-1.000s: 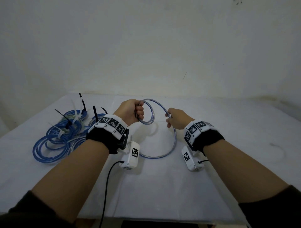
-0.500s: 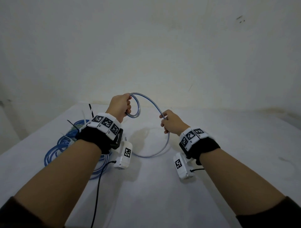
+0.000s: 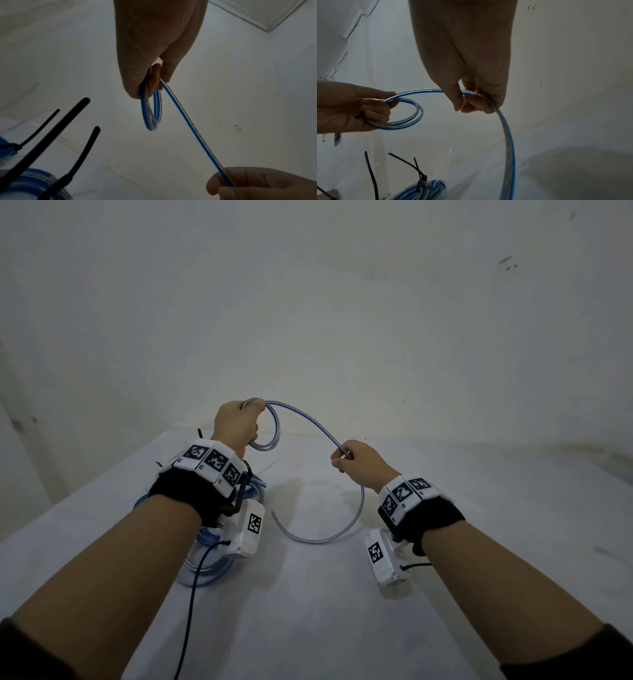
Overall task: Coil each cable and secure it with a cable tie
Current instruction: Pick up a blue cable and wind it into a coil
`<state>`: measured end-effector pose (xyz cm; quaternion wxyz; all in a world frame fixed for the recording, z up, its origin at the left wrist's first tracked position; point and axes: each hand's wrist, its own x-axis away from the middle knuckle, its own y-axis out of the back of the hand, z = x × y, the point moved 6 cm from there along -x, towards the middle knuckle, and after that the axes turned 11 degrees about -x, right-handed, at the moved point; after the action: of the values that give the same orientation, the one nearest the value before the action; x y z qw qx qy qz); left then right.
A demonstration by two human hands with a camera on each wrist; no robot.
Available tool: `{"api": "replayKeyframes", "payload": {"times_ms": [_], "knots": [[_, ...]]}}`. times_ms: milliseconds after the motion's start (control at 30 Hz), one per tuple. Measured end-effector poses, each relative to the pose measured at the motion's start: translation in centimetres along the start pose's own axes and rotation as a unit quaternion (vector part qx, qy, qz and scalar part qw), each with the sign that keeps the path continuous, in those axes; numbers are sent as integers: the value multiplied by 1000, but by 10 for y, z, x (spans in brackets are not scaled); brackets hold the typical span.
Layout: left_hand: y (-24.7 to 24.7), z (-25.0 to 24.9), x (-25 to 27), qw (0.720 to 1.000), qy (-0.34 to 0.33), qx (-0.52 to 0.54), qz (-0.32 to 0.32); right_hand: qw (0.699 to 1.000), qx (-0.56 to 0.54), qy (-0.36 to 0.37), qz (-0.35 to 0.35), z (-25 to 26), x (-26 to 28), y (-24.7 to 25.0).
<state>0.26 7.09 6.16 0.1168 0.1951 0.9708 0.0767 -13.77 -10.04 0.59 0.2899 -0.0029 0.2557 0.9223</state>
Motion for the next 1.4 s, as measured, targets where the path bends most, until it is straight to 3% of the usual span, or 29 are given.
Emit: {"api": "replayKeyframes", "payload": {"times_ms": [233, 400, 733, 967, 1133, 1400], "knots": [[5, -6, -2, 997, -39, -62, -15, 999, 15, 26, -14, 5, 1, 10], [7, -4, -8, 998, -13, -61, -25, 999, 8, 30, -28, 2, 3, 18], [6, -1, -14, 993, -27, -98, -64, 999, 21, 2, -28, -10, 8, 32], [6, -10, -19, 993, -36, -89, -67, 978, 176, 7, -113, -17, 13, 74], [-1, -17, -19, 993, -48, -100, -48, 981, 90, -23, -173, -20, 16, 94], [1, -21, -17, 991, -49, -117, -37, 963, 136, 97, -214, 13, 11, 98]]}}
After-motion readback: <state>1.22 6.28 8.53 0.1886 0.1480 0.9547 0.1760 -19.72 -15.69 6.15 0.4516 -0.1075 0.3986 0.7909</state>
